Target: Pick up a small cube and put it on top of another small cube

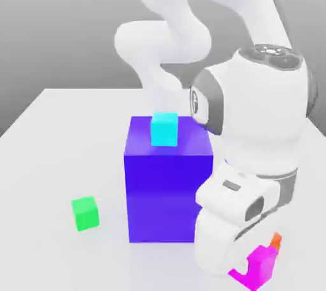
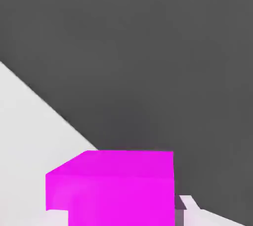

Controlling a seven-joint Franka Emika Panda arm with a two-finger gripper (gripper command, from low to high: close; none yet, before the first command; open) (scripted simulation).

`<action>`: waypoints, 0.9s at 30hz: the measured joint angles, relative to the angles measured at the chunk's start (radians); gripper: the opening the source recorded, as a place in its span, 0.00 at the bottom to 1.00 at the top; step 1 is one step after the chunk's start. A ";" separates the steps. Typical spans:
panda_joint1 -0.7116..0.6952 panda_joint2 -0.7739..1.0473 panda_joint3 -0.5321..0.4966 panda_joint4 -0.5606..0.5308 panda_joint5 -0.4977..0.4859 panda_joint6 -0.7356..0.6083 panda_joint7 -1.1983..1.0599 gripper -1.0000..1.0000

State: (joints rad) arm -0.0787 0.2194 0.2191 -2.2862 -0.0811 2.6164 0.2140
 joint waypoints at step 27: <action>-0.410 -0.229 -0.240 -0.556 0.080 0.215 -0.740 0.00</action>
State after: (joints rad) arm -0.4892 -0.0093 -0.0214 -2.8422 -0.0009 2.8316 -0.5262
